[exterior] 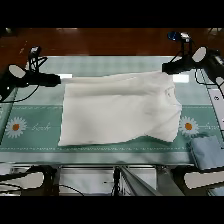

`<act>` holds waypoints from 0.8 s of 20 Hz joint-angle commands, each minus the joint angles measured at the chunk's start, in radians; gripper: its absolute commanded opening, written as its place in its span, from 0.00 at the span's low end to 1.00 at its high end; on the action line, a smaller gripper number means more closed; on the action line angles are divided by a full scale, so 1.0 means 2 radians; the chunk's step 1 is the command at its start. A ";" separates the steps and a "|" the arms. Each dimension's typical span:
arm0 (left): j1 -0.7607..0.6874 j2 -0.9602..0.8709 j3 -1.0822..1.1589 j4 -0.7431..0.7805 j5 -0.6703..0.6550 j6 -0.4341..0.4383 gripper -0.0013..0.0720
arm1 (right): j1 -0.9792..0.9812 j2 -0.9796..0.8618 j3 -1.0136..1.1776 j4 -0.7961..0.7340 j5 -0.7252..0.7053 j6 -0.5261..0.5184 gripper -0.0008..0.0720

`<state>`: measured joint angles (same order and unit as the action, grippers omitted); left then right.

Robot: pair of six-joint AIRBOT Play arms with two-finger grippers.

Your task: Fold the shirts.

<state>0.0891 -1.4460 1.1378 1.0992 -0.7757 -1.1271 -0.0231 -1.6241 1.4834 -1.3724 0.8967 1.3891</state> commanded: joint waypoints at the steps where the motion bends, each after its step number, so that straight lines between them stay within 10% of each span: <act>1: 0.003 0.000 0.023 0.002 -0.129 -0.021 0.06 | 0.000 0.020 0.000 -0.022 0.112 0.026 0.04; 8: 0.004 -0.002 0.028 0.054 -0.216 -0.075 0.06 | 0.000 0.004 -0.001 -0.041 0.285 0.035 0.04; 16: 0.004 -0.032 0.028 0.067 -0.219 -0.085 0.06 | 0.000 -0.038 -0.001 -0.055 0.301 0.056 0.04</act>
<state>0.0971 -1.4864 1.1934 1.2228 -1.2018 -1.2831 -0.0231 -1.6741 1.4822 -1.4597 1.4731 1.4818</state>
